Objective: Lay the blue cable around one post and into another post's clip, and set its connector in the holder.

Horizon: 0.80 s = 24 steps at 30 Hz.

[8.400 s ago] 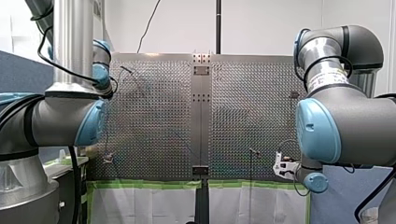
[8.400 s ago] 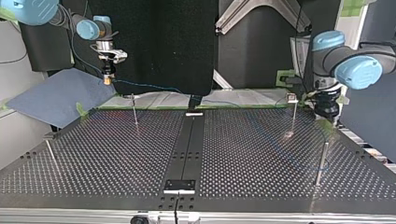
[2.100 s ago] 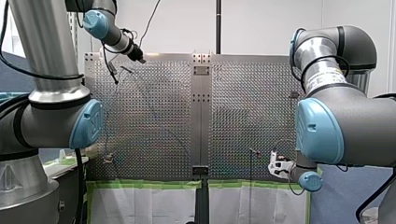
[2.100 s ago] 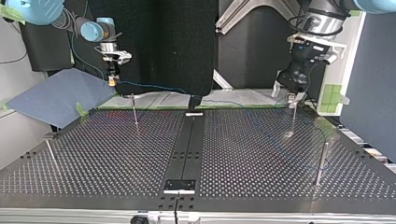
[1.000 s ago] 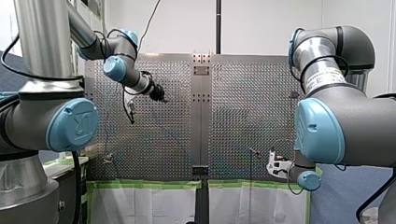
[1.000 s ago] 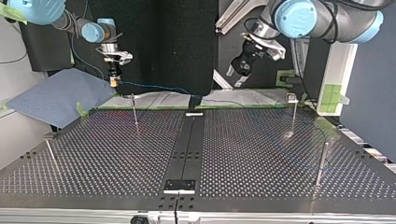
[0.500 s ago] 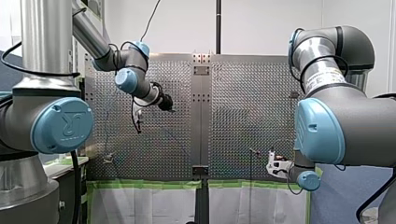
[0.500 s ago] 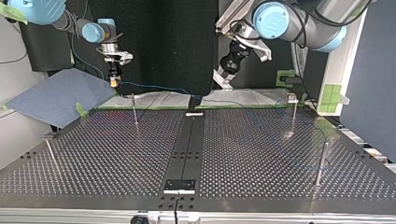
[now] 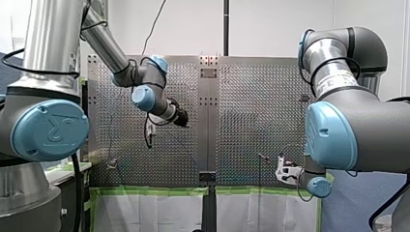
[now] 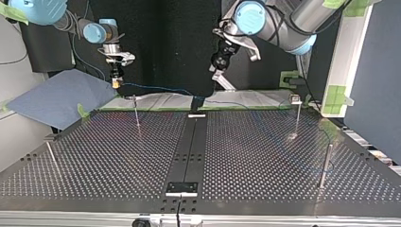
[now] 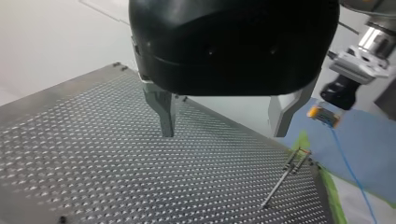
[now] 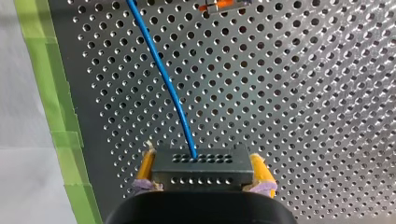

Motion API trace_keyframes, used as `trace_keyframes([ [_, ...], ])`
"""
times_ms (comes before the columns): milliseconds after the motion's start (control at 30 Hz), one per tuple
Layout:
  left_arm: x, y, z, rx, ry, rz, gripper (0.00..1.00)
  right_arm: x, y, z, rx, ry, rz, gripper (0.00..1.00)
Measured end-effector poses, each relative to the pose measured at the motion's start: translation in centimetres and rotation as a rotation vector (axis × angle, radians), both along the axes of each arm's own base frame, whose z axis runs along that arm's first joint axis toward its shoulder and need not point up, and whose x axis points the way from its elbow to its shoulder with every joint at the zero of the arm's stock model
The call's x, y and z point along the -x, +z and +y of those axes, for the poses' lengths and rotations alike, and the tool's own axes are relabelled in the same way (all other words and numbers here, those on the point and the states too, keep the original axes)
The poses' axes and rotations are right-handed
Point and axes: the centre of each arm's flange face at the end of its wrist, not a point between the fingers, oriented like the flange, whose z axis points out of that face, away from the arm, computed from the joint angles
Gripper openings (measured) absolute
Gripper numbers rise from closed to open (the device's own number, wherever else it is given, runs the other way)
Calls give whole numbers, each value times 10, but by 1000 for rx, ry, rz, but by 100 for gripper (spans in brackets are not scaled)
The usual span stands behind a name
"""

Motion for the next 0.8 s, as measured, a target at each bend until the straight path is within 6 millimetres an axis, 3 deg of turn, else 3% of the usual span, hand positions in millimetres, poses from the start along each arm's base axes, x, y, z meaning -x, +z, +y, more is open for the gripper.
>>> trace_keyframes([
  [167, 2, -11, -16, -41, -15, -35, 100, -1, 0, 0, 0, 2, 0, 0],
  [533, -10, -17, -71, -82, -106, -166, 100, -2, 0, 1, 0, 3, 0, 0],
  [800, -37, -29, -82, -78, -90, -214, 100, -2, 0, 0, 2, 4, -1, 0],
])
